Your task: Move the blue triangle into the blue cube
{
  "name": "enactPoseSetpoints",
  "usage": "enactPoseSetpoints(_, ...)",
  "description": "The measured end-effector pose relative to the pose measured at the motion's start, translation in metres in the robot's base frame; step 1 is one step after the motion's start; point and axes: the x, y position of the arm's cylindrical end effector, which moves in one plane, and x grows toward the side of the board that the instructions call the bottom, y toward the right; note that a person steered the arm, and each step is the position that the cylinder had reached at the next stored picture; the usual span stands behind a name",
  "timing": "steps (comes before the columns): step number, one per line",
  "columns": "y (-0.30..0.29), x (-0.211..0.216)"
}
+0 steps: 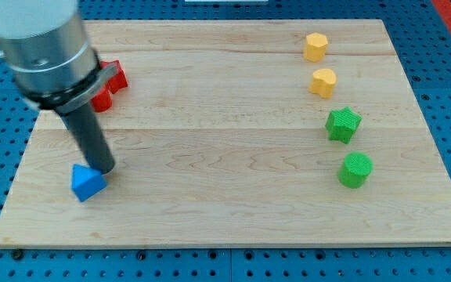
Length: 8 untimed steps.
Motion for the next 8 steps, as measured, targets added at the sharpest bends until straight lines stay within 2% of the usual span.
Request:
enactPoseSetpoints(1, 0.054, 0.031)
enactPoseSetpoints(4, -0.019, 0.038)
enactPoseSetpoints(7, -0.039, -0.021)
enactPoseSetpoints(8, -0.041, 0.009)
